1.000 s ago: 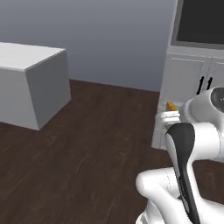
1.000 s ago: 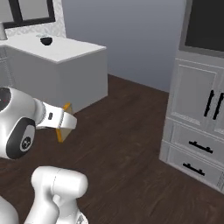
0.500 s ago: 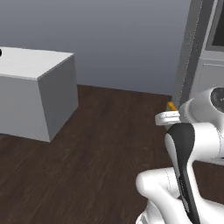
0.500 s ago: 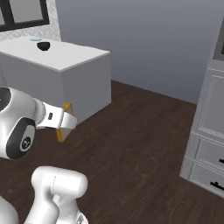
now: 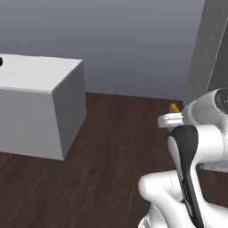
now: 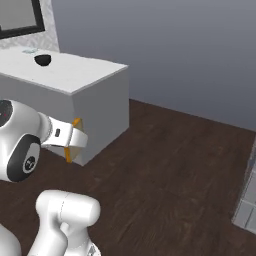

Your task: Start the toaster. Once the lever pops up, take the bread to the plate on the dining counter.

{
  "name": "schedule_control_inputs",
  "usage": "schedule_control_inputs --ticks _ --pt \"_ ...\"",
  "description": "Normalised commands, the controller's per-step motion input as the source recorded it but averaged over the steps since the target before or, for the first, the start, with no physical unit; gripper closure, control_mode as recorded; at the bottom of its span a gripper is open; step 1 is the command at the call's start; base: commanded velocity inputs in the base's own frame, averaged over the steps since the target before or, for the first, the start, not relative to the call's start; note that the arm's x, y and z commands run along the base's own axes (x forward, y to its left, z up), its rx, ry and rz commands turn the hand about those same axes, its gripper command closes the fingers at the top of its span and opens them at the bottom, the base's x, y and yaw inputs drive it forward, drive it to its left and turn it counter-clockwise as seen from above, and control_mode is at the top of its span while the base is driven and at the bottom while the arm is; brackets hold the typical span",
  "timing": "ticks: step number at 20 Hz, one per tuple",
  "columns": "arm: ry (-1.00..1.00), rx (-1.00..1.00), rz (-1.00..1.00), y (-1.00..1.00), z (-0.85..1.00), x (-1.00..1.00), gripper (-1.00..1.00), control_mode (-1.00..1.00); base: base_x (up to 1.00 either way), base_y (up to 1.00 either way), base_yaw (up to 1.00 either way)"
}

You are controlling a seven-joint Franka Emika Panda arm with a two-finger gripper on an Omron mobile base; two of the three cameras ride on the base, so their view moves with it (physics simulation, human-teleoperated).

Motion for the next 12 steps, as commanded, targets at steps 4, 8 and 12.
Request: schedule_control_inputs --ticks 4,8,12 --pt "0.0 0.0 0.0 0.0 0.0 0.0 1.0 1.0 0.99 0.86 -0.32" --pt "0.0 0.0 0.0 0.0 0.0 0.0 1.0 1.0 0.88 0.69 -0.4" --pt "0.0 0.0 0.0 0.0 0.0 0.0 1.0 1.0 0.77 0.47 -0.54"
